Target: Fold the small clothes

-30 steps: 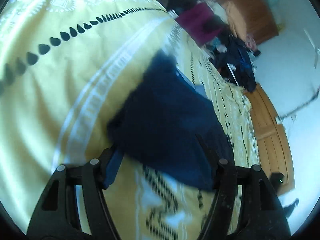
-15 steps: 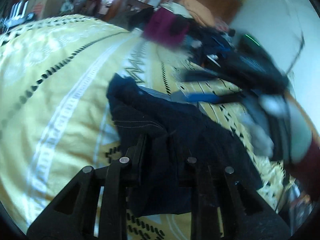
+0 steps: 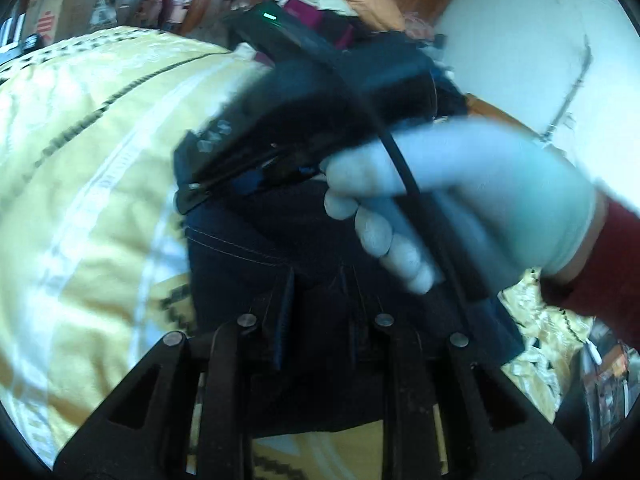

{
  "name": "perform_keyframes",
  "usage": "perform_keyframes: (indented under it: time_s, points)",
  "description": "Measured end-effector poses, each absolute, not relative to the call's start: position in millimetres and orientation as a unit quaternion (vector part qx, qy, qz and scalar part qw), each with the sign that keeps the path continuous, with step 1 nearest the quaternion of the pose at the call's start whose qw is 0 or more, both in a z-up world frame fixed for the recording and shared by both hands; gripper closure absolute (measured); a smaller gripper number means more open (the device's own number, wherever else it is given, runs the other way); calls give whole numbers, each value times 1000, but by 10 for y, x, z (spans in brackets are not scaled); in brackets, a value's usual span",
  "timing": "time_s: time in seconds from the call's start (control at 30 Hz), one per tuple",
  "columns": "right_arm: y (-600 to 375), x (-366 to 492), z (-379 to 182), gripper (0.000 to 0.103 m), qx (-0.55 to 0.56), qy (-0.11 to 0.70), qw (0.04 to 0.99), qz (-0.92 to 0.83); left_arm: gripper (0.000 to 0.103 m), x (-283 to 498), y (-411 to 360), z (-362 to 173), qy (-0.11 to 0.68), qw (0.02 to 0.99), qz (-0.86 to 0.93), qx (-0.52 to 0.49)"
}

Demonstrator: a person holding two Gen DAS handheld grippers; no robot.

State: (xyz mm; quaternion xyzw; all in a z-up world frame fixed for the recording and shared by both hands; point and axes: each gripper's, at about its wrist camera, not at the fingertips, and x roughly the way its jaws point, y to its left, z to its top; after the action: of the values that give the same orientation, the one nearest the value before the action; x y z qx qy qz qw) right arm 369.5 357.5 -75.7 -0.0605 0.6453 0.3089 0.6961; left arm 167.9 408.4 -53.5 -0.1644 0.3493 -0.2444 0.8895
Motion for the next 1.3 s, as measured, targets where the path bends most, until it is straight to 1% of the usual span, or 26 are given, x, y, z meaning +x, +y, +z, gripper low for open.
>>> perform_keyframes:
  time_s: [0.03, 0.1, 0.13, 0.17, 0.3, 0.37, 0.4, 0.43, 0.47, 0.5, 0.53, 0.57, 0.6, 0.63, 0.67, 0.7, 0.8, 0.87, 0.97, 1.2, 1.27, 1.3]
  points:
    - [3410, 3680, -702, 88, -29, 634, 706, 315, 82, 1649, 3995, -437, 341, 889, -265, -154]
    - [2909, 3555, -472, 90, 42, 596, 736, 320, 82, 1585, 3664, -194, 320, 882, -324, -121]
    - [2601, 3448, -340, 95, 78, 576, 748, 320, 83, 1547, 3446, -82, 311, 876, -354, -102]
    - [2284, 3325, -211, 103, 108, 557, 760, 316, 83, 1504, 3179, 24, 302, 866, -390, -84]
    - [896, 2761, 202, 103, 196, 485, 811, 263, 82, 1393, 2267, 185, 293, 818, -494, -43]
    - [262, 2525, 266, 103, 241, 462, 820, 239, 82, 1357, 1916, 140, 308, 790, -529, -32]
    - [-82, 2406, 224, 102, 272, 460, 811, 235, 82, 1367, 1845, 94, 327, 775, -539, -48]
    - [-300, 2350, 214, 93, 278, 464, 810, 227, 78, 1358, 1859, 57, 337, 772, -535, -62]
    - [-477, 2271, 203, 79, 273, 466, 815, 212, 75, 1352, 1944, 14, 352, 771, -525, -78]
    - [-614, 2178, 172, 72, 261, 473, 816, 205, 68, 1312, 2081, -23, 361, 775, -511, -92]
    - [-674, 2091, 134, 61, 256, 479, 815, 202, 62, 1305, 2335, -62, 368, 784, -485, -121]
    - [-750, 2021, 100, 57, 256, 482, 813, 204, 60, 1279, 2636, -105, 372, 794, -455, -157]
    - [-794, 1989, 63, 56, 258, 484, 810, 210, 57, 1240, 2964, -153, 374, 808, -414, -190]
    - [-841, 1950, 9, 54, 261, 486, 807, 212, 48, 1199, 3249, -185, 372, 822, -372, -217]
    - [-863, 1920, -42, 46, 266, 487, 805, 209, 44, 1130, 3623, -257, 368, 834, -321, -256]
    - [-890, 1898, -96, 46, 277, 487, 802, 208, 40, 1077, 3863, -323, 367, 838, -285, -285]
    - [-760, 1831, -251, 46, 297, 483, 796, 213, 40, 965, 4567, -632, 361, 824, -181, -398]
    - [-565, 1791, -283, 44, 294, 484, 793, 224, 39, 970, 4740, -758, 354, 811, -162, -437]
    - [-171, 1729, -301, 43, 269, 493, 789, 250, 38, 1156, 4755, -922, 355, 796, -160, -464]
    - [252, 1704, -182, 41, 222, 500, 792, 271, 36, 1580, 4589, -985, 330, 806, -162, -464]
    - [333, 1722, -136, 41, 217, 500, 792, 275, 35, 1454, 4569, -983, 334, 806, -146, -465]
    - [372, 1740, -113, 41, 217, 499, 792, 277, 37, 1304, 4568, -999, 347, 804, -137, -463]
